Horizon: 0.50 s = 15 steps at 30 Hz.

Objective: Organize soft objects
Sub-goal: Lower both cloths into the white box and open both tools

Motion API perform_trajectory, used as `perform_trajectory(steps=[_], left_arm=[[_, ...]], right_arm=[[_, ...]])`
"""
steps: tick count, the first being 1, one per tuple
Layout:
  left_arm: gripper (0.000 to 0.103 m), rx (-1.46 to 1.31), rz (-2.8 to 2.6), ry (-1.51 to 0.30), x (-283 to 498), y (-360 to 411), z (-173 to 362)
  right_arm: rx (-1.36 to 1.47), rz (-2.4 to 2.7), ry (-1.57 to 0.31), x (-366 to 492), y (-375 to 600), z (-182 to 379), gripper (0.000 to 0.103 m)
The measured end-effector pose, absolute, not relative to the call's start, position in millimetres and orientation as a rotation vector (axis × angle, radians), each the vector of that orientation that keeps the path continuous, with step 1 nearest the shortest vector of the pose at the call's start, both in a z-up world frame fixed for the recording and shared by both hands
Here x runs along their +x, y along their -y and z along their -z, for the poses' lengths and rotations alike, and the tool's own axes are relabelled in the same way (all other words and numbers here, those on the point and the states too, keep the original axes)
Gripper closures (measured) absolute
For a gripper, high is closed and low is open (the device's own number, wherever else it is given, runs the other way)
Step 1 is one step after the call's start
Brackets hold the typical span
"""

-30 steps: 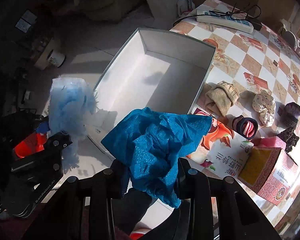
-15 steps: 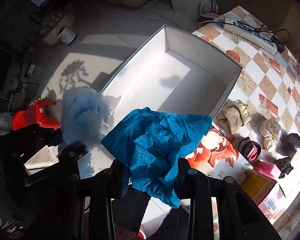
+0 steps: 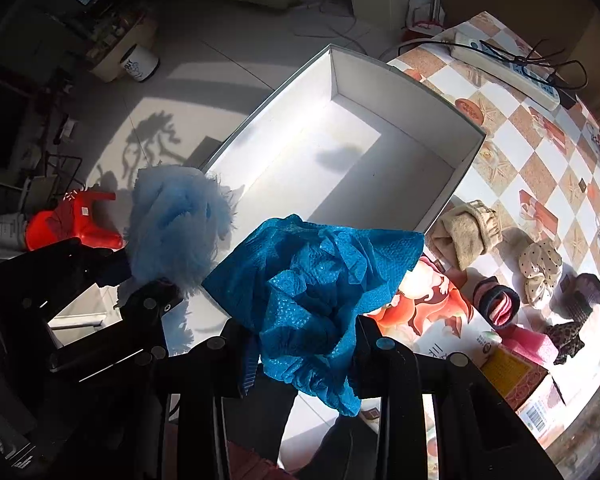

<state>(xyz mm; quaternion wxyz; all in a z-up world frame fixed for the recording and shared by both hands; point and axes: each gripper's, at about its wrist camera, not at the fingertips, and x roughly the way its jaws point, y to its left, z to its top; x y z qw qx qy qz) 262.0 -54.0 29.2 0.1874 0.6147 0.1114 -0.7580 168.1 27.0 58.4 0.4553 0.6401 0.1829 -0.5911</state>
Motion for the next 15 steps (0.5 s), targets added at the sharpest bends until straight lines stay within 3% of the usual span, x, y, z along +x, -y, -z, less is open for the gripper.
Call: perform_trajectory(steps=[15], left_arm=[[0.078, 1.738, 2.121, -0.316, 260.4, 55.3, -26.2]], right_arm=[[1.579, 1.441, -0.458, 168.7, -22.4, -55.9, 0.068]])
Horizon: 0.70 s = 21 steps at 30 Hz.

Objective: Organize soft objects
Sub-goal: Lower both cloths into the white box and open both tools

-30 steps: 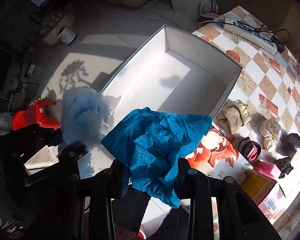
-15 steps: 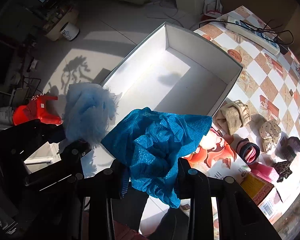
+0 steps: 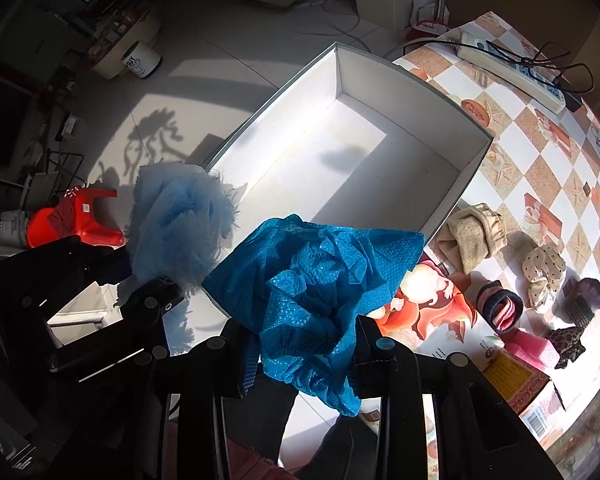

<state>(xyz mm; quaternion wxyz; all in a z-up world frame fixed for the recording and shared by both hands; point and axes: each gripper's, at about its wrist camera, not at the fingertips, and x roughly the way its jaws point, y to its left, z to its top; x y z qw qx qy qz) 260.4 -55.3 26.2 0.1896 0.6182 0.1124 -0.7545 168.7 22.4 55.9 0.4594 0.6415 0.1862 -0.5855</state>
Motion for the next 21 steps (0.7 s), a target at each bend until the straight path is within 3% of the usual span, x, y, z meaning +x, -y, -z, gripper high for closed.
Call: perform_trajectory(steps=[21], left_arm=[[0.077, 1.755, 2.114, -0.31, 259.2, 52.5, -20.7]], right_arm=[[1.568, 1.456, -0.442, 160.3, -19.1, -56.9, 0.068]])
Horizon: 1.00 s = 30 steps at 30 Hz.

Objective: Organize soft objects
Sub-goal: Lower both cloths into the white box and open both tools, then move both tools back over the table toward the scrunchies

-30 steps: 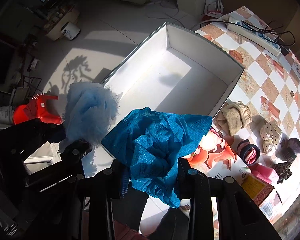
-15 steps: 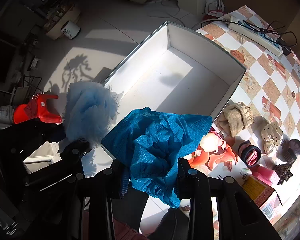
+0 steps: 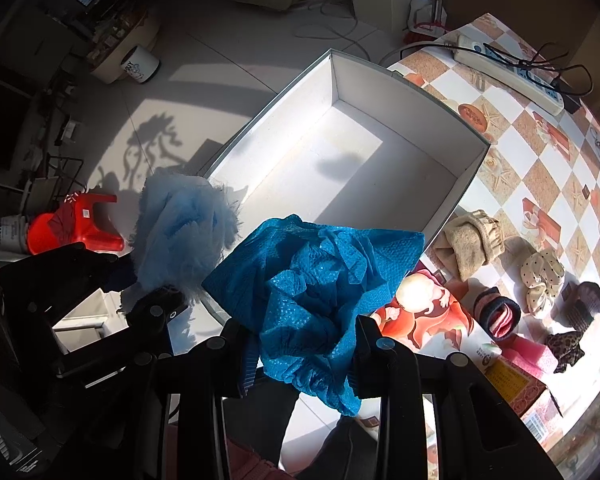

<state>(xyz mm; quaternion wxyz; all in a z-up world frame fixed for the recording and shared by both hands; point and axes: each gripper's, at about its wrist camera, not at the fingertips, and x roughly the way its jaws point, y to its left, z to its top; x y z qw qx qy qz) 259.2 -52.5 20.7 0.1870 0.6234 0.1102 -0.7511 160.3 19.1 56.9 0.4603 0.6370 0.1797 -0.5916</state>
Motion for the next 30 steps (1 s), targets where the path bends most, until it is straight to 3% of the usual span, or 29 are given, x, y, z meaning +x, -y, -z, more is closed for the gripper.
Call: perform_trajectory(steps=[6, 8, 10, 12, 15, 20, 21, 30], left_arm=[[0.074, 1.779, 2.126, -0.28, 248, 50, -15], [0.066, 1.785, 2.122, -0.293, 244, 52, -14], [0.032, 1.781, 2.118, -0.296, 244, 53, -14], [0.02, 1.767, 2.121, -0.287, 243, 53, -16], [0.016, 1.774, 2.128, -0.324, 240, 56, -17], [0.011, 1.795, 2.158, -0.442, 237, 60, -18], [0.011, 1.787, 2.18, -0.487, 237, 62, -20], [0.008, 1.789, 2.271, -0.722, 226, 65, -28]], right_arm=[[1.571, 1.466, -0.454, 152, -10, -53, 0.068], [1.583, 1.451, -0.445, 149, -7, -50, 0.068], [1.589, 1.448, -0.43, 147, -6, -49, 0.059], [1.579, 1.453, -0.415, 146, -7, -52, 0.04], [1.568, 1.472, -0.404, 142, -9, -57, 0.025], [1.626, 1.475, -0.35, 130, -16, -54, 0.016], [1.638, 1.483, -0.347, 128, -17, -54, 0.001], [1.675, 1.541, -0.198, 108, -46, -65, 0.0]])
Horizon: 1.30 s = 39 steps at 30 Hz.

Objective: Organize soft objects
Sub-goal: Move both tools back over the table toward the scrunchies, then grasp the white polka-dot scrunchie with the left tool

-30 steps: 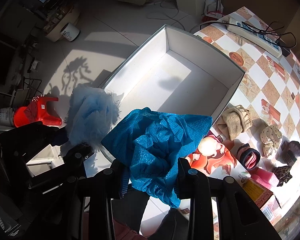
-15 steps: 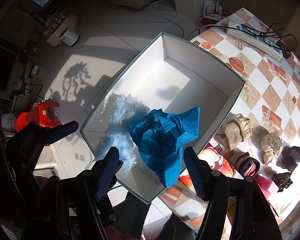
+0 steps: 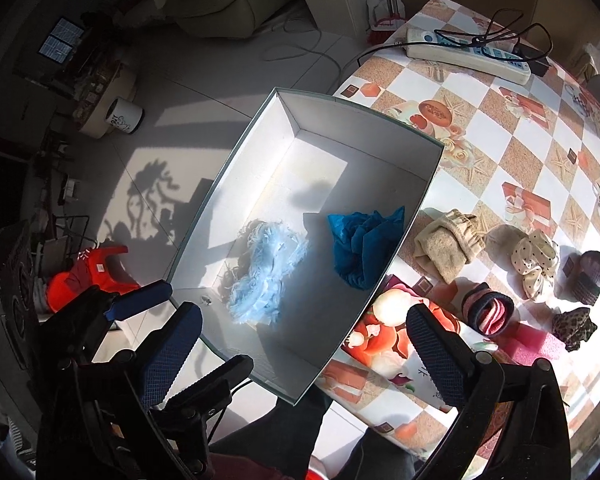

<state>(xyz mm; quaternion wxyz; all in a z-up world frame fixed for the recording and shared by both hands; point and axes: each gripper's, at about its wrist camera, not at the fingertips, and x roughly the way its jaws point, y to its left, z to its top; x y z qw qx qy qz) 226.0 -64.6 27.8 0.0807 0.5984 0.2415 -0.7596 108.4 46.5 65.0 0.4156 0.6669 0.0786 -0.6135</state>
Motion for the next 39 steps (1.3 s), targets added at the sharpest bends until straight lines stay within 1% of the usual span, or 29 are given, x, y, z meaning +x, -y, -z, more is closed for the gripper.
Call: perform_trajectory(steps=[3, 7, 15, 19, 24, 28, 30, 33, 39], left_arm=[[0.008, 1.828, 2.289, -0.737, 214, 59, -30], [0.008, 1.872, 2.335, -0.672, 189, 42, -38], [0.008, 2.024, 2.427, -0.453, 128, -13, -42], [0.008, 2.117, 2.418, -0.311, 94, -43, -30], [0.008, 2.24, 2.35, -0.275, 45, -73, -2], [0.008, 2.329, 2.265, -0.22, 0, -100, 32], [0.008, 2.365, 2.219, -0.189, -21, -112, 52], [0.008, 2.414, 2.153, -0.198, -46, -124, 82], [0.008, 2.447, 2.012, -0.201, -72, -132, 136]], right_arm=[[1.71, 1.586, -0.101, 94, -72, -70, 0.0], [1.777, 1.676, 0.045, 68, -119, -77, 0.0], [1.934, 1.873, 0.388, 21, -253, -75, 0.0], [2.093, 1.968, 0.493, 6, -320, -43, 0.0], [2.306, 1.923, 0.568, 14, -379, 23, 0.0], [2.404, 1.838, 0.611, 19, -395, 67, 0.0], [2.41, 1.811, 0.635, 13, -392, 83, 0.0], [2.366, 1.801, 0.648, -1, -376, 97, 0.0], [2.316, 1.799, 0.599, -34, -341, 133, 0.0]])
